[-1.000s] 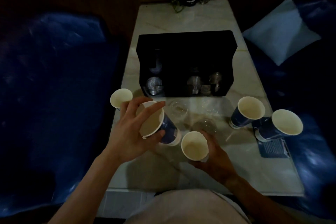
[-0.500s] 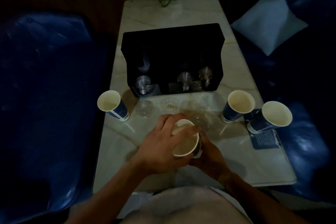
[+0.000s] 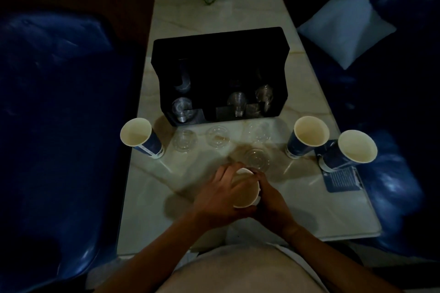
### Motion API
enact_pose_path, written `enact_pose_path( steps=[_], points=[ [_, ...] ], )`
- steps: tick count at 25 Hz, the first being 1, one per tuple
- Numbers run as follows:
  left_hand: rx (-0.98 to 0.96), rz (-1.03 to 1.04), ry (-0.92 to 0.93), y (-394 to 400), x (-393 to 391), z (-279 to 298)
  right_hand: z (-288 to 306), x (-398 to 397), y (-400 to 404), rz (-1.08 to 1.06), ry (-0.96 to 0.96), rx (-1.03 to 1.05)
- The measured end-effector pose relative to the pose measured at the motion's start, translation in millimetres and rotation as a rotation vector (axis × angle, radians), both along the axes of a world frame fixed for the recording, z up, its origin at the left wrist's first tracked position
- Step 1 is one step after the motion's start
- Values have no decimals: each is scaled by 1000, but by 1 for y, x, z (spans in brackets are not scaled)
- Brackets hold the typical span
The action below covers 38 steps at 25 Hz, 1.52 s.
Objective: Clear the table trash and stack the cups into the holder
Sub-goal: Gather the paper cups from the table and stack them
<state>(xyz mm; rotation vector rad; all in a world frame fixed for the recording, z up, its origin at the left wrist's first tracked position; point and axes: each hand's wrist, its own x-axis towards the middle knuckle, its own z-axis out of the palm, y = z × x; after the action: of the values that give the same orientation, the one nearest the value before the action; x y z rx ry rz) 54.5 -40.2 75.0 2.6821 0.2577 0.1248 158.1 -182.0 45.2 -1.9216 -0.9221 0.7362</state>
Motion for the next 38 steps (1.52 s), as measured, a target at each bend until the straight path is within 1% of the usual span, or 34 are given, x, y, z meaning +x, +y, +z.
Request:
enact_pose_path(
  steps=[6,10,12,14,15,16,17,19,21,23,26,28,30,33,36,38],
  points=[
    [-79,23,-33,2,0,-19,-4,-2,1,-17,7,18],
    [-36,-1,-96,1,0,-18,-7,0,2,-24,24,7],
    [-90,-2,-23,6,-2,-13,-7,-1,2,-10,13,15],
    [-118,-22,164,22,-3,-8,-7,-2,3,-12,15,27],
    [-69,-35,216,33,-4,-5,-7,-1,3,-13,24,34],
    [0,-35,219,47,-6,-1,-7,0,4,-10,23,32],
    [58,-15,197,63,-8,5,-6,1,5,0,13,27],
    [151,56,93,99,-15,18,-5,2,6,27,-2,32],
    [246,183,13,138,-25,25,-6,2,7,32,4,31],
    [313,341,70,175,-32,28,-6,1,10,33,7,23],
    [308,498,287,212,-40,24,-6,1,13,30,16,7],
    [245,527,419,225,-47,19,-6,1,14,29,6,4],
    [181,536,455,230,-51,13,-6,0,14,21,0,-2],
    [205,535,390,229,-53,9,-5,-1,16,14,-5,-7],
    [237,534,373,224,-55,12,-6,-2,17,-5,9,-18],
    [224,533,304,217,-54,20,-6,-2,17,-10,15,-30]
  ],
)
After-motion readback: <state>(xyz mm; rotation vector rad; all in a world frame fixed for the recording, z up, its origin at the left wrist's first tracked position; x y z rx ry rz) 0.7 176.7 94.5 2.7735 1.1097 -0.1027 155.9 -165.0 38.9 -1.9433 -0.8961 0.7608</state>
